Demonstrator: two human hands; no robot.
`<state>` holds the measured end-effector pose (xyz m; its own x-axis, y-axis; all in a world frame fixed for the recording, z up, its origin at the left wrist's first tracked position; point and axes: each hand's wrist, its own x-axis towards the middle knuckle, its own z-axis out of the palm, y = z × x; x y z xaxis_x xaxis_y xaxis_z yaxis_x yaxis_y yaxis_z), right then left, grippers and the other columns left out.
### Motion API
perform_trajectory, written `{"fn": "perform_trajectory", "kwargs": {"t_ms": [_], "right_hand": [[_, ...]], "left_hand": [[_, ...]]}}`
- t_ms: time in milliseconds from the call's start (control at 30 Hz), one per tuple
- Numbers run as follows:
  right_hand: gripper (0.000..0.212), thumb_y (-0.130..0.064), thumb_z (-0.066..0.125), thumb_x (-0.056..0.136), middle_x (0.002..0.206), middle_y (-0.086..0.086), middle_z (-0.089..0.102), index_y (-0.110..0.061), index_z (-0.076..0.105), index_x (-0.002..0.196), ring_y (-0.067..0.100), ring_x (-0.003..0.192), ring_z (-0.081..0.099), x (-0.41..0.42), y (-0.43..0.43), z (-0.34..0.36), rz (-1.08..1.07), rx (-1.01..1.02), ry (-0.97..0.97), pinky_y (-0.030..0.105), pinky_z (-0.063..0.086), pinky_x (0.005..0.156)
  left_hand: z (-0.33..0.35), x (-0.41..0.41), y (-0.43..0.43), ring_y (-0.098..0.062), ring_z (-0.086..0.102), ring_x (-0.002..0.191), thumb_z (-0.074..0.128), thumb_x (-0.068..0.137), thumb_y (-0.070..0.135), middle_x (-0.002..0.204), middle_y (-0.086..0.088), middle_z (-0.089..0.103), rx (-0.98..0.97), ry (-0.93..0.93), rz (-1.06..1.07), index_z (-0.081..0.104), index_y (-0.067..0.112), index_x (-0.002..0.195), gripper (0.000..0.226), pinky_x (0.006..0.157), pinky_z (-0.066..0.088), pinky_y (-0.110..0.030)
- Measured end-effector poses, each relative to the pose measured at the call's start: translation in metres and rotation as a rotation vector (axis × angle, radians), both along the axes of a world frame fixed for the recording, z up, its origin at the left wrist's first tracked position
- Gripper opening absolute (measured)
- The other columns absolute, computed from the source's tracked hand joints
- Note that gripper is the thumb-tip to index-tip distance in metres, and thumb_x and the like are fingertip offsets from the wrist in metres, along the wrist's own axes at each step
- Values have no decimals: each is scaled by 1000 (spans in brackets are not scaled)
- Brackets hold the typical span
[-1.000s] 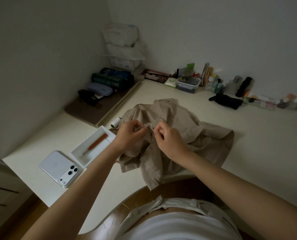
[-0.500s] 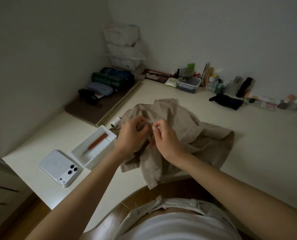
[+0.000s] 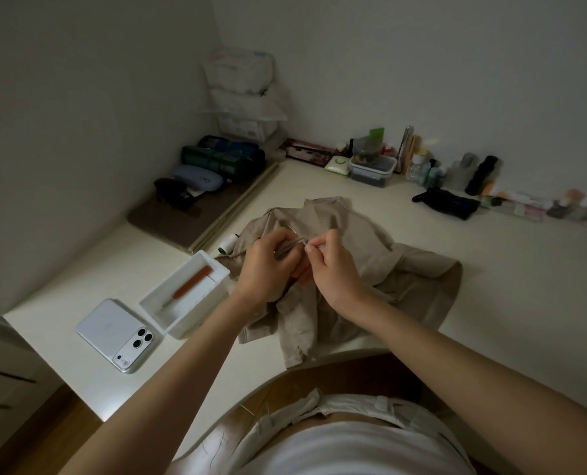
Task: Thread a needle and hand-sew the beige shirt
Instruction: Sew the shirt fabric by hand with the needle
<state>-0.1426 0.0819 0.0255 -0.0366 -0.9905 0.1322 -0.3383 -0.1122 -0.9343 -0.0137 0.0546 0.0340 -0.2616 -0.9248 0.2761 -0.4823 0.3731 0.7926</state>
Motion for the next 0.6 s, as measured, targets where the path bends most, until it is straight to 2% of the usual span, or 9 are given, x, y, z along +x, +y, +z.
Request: {"fn": "perform_trajectory", "kwargs": {"t_ms": [67, 133, 200, 267, 367, 467, 533, 600], "right_hand": [[5, -17, 43, 100, 84, 6, 62, -15, 40, 97, 2, 65, 62, -1, -2, 0, 43, 79, -38, 15, 49, 55], [9, -26, 42, 101, 86, 2, 62, -17, 42, 100, 6, 69, 62, -5, -3, 2, 39, 131, 22, 17, 48, 57], [23, -37, 36, 101, 86, -2, 60, -17, 45, 103, 13, 76, 61, -11, -4, 5, -15, 171, 177, 25, 48, 65], [40, -43, 30, 101, 93, 2, 62, -13, 54, 107, 19, 86, 60, -15, -7, 9, -33, 234, 230, 32, 47, 75], [49, -42, 33, 101, 103, 15, 65, -4, 63, 110, 26, 97, 61, -16, -13, 13, 24, 361, 55, 37, 47, 85], [38, -36, 44, 99, 106, 13, 67, -6, 66, 108, 23, 100, 62, -14, -15, 16, 41, 380, -117, 29, 48, 86], [25, -26, 50, 98, 102, 3, 67, -10, 67, 106, 14, 99, 60, -13, -17, 17, 28, 333, -167, 15, 46, 77], [18, -20, 51, 97, 101, 0, 66, -15, 68, 99, 11, 100, 59, -13, -19, 19, 11, 304, -193, 11, 43, 72]], "left_hand": [[1, 2, 0, -10, 59, 66, 61, 89, 11, 71, 2, 63, 33, 24, 33, 63, 12, 81, 9, 60, 46, -19], [1, 5, -1, -11, 60, 68, 60, 91, 11, 74, 0, 64, 45, 26, 28, 63, 14, 83, 9, 63, 48, -22], [0, 8, -3, -16, 61, 72, 59, 92, 11, 77, -1, 65, 57, 22, 28, 63, 16, 85, 9, 67, 50, -28], [-3, 10, -5, -14, 60, 72, 59, 92, 12, 78, 1, 64, 63, 21, 23, 63, 17, 86, 9, 68, 49, -27], [-5, 8, -5, -12, 60, 73, 60, 91, 12, 78, 2, 65, 51, 9, 4, 64, 16, 86, 8, 68, 49, -24], [-7, 7, -5, -6, 59, 72, 62, 90, 13, 78, 6, 65, 42, -11, -15, 65, 18, 86, 7, 67, 47, -18], [-8, 6, -5, -3, 59, 72, 62, 89, 14, 78, 8, 65, 20, -43, -28, 66, 18, 88, 6, 67, 46, -14], [-9, 8, -6, -4, 60, 71, 62, 90, 14, 78, 7, 65, 14, -62, -47, 66, 15, 89, 5, 66, 47, -15]]}}
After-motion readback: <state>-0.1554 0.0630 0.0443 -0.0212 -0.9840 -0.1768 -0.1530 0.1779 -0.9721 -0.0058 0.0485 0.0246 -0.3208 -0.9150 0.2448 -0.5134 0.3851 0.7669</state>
